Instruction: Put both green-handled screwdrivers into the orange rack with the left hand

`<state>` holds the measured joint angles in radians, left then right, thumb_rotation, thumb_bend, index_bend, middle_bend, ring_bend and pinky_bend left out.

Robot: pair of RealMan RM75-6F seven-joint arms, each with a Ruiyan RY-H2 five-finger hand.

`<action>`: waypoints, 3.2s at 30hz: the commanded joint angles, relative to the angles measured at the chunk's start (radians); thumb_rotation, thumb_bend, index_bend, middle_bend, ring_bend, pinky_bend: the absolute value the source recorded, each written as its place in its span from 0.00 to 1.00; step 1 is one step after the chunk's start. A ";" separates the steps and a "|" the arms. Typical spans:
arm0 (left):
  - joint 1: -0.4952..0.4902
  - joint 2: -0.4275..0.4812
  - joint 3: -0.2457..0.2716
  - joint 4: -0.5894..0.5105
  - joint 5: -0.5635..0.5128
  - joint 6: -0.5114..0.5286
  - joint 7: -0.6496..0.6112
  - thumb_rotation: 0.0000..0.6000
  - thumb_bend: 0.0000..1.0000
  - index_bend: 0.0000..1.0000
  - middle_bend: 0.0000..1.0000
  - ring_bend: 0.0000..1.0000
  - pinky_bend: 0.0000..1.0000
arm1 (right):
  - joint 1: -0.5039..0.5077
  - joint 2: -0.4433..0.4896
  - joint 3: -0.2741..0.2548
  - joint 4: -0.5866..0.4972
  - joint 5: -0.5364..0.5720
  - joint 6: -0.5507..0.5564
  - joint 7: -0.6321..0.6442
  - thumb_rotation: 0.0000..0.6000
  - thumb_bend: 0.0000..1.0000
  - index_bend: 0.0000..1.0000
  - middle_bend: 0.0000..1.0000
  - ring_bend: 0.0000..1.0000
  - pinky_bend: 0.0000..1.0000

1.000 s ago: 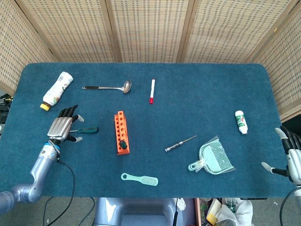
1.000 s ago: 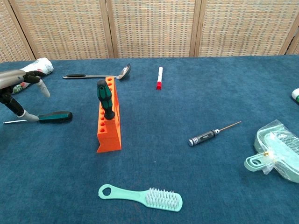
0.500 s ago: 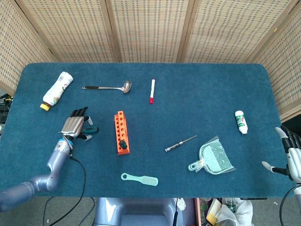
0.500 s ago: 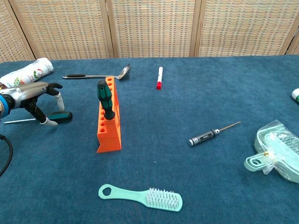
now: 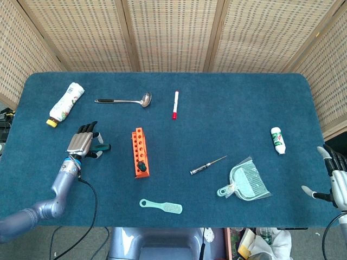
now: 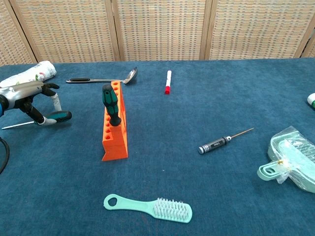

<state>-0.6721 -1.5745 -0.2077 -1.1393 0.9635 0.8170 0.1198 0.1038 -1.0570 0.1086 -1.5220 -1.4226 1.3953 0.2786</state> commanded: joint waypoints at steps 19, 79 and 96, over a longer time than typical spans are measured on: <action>0.174 0.423 -0.133 -0.452 0.363 0.214 -0.768 1.00 0.50 0.63 0.00 0.00 0.00 | -0.006 0.001 -0.006 -0.012 -0.017 0.019 -0.010 1.00 0.00 0.00 0.00 0.00 0.00; -0.019 0.211 -0.169 -0.454 0.253 0.084 -0.949 1.00 0.52 0.64 0.00 0.00 0.00 | 0.003 0.008 0.008 0.014 0.013 -0.013 0.042 1.00 0.00 0.00 0.00 0.00 0.00; -0.035 0.175 -0.176 -0.400 0.245 0.061 -0.986 1.00 0.53 0.64 0.00 0.00 0.00 | 0.005 0.009 0.011 0.022 0.023 -0.021 0.052 1.00 0.00 0.00 0.00 0.00 0.00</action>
<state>-0.7069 -1.3976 -0.3842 -1.5405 1.2088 0.8796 -0.8649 0.1084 -1.0478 0.1199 -1.5003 -1.4000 1.3741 0.3306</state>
